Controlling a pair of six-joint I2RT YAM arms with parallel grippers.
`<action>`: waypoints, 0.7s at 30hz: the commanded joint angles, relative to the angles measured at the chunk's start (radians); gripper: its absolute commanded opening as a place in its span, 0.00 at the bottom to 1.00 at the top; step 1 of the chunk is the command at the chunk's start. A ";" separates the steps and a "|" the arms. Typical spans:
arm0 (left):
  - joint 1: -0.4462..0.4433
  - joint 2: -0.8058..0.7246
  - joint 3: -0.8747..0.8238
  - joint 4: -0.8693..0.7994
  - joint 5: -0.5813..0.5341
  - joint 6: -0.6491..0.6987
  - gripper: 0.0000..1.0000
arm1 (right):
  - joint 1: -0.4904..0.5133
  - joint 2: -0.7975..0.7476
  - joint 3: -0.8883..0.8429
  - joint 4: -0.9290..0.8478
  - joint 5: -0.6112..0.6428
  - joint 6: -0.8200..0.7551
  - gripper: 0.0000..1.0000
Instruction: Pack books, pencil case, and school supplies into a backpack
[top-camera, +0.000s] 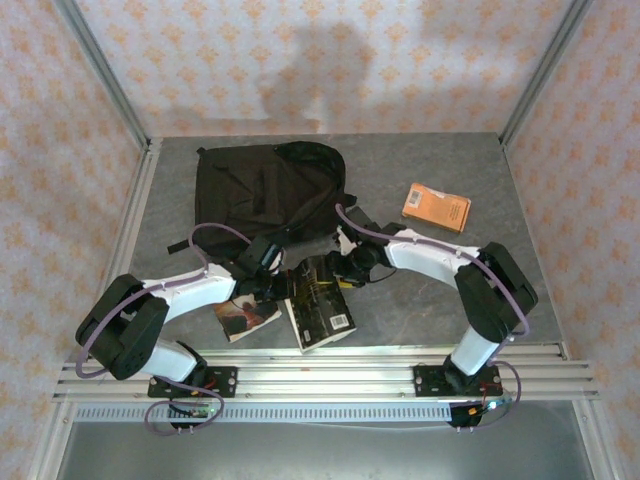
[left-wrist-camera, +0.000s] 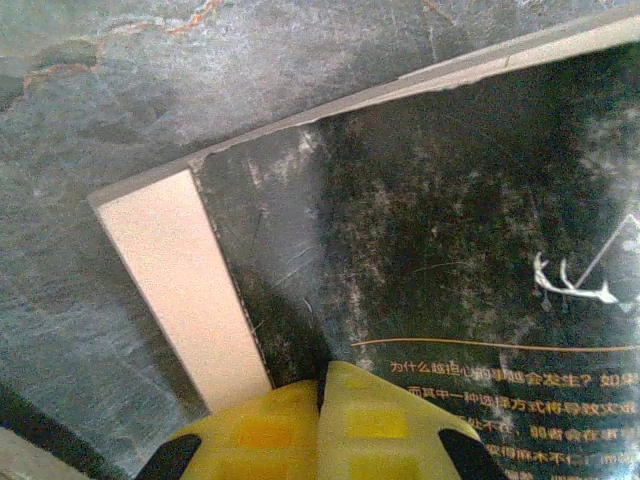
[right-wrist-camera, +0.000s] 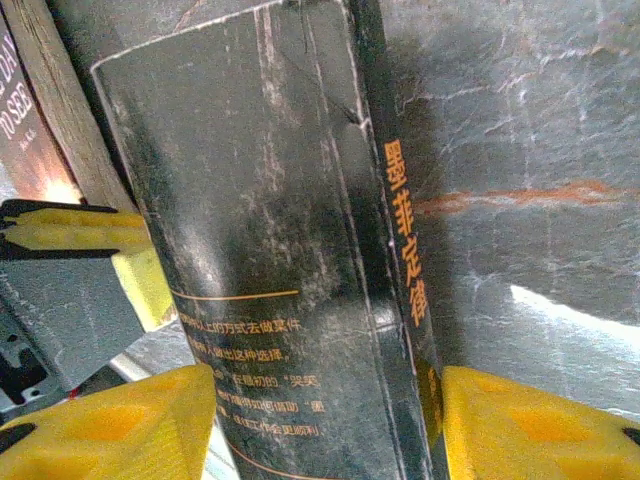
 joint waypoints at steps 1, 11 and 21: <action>-0.007 0.032 -0.051 -0.056 -0.064 0.014 0.00 | 0.011 -0.011 -0.065 0.317 -0.279 0.148 0.59; -0.007 0.009 -0.053 -0.078 -0.069 0.008 0.00 | -0.010 0.043 -0.136 0.471 -0.254 0.237 0.51; -0.005 -0.281 0.007 -0.345 -0.178 -0.035 0.33 | -0.026 0.080 -0.111 0.211 0.012 0.086 0.41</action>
